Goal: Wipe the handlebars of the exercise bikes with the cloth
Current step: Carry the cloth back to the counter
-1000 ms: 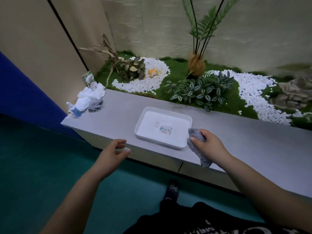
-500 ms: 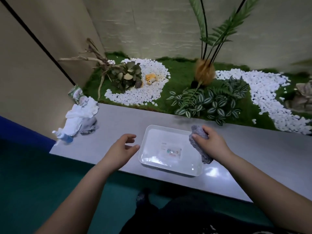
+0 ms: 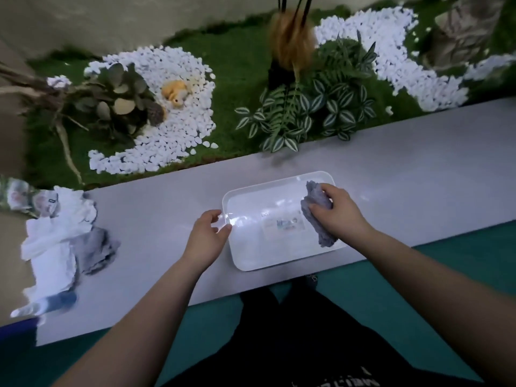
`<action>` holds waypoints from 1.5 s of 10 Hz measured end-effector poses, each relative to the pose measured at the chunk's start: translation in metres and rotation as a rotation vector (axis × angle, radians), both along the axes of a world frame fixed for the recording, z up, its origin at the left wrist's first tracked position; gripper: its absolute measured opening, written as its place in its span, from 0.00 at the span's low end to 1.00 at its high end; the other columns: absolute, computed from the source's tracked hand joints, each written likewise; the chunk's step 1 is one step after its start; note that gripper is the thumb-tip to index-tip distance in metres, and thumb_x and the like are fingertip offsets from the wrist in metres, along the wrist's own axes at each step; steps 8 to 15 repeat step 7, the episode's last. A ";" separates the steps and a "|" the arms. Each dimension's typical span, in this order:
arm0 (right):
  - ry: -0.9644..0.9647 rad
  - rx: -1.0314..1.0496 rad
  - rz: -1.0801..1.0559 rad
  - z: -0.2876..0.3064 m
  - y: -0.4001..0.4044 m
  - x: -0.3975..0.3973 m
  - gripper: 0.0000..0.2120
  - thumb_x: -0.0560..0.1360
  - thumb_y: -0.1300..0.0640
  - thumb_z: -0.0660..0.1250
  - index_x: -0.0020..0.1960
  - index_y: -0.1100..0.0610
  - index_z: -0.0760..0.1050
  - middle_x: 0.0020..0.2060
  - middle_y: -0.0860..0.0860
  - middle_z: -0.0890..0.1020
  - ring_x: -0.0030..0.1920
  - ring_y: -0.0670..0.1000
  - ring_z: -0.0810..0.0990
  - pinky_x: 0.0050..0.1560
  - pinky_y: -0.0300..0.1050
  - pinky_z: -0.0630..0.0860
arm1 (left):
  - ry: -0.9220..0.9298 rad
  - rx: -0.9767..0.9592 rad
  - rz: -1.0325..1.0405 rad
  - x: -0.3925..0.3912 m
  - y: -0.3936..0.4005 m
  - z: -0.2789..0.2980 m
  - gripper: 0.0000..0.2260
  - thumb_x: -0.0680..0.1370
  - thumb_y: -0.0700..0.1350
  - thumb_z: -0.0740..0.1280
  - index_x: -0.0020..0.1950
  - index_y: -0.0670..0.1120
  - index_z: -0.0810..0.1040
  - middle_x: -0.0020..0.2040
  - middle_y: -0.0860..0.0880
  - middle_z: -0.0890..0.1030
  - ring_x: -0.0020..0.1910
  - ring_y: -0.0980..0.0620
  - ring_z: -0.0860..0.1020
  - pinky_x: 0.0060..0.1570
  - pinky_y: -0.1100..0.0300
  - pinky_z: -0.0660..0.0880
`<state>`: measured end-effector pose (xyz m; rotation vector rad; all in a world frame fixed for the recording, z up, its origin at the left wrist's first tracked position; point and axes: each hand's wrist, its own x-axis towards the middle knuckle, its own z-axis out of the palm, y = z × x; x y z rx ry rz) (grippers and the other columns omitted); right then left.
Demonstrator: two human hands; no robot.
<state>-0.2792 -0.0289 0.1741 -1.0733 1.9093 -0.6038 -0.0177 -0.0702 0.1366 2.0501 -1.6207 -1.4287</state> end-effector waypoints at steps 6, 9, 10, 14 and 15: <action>0.316 0.102 0.485 -0.183 -0.023 0.048 0.23 0.73 0.51 0.70 0.65 0.57 0.71 0.61 0.56 0.71 0.59 0.56 0.72 0.62 0.48 0.71 | 0.013 0.022 0.078 -0.015 -0.004 -0.124 0.19 0.74 0.46 0.66 0.64 0.49 0.70 0.58 0.52 0.77 0.55 0.49 0.77 0.56 0.53 0.75; 0.242 0.160 0.529 -0.162 -0.029 0.038 0.23 0.73 0.51 0.68 0.66 0.55 0.71 0.62 0.54 0.73 0.61 0.56 0.74 0.63 0.48 0.71 | 0.034 -0.001 0.099 -0.017 -0.003 -0.119 0.19 0.74 0.43 0.66 0.64 0.49 0.70 0.58 0.51 0.76 0.54 0.50 0.76 0.55 0.54 0.75; 0.242 0.160 0.529 -0.162 -0.029 0.038 0.23 0.73 0.51 0.68 0.66 0.55 0.71 0.62 0.54 0.73 0.61 0.56 0.74 0.63 0.48 0.71 | 0.034 -0.001 0.099 -0.017 -0.003 -0.119 0.19 0.74 0.43 0.66 0.64 0.49 0.70 0.58 0.51 0.76 0.54 0.50 0.76 0.55 0.54 0.75; 0.242 0.160 0.529 -0.162 -0.029 0.038 0.23 0.73 0.51 0.68 0.66 0.55 0.71 0.62 0.54 0.73 0.61 0.56 0.74 0.63 0.48 0.71 | 0.034 -0.001 0.099 -0.017 -0.003 -0.119 0.19 0.74 0.43 0.66 0.64 0.49 0.70 0.58 0.51 0.76 0.54 0.50 0.76 0.55 0.54 0.75; 0.242 0.160 0.529 -0.162 -0.029 0.038 0.23 0.73 0.51 0.68 0.66 0.55 0.71 0.62 0.54 0.73 0.61 0.56 0.74 0.63 0.48 0.71 | 0.034 -0.001 0.099 -0.017 -0.003 -0.119 0.19 0.74 0.43 0.66 0.64 0.49 0.70 0.58 0.51 0.76 0.54 0.50 0.76 0.55 0.54 0.75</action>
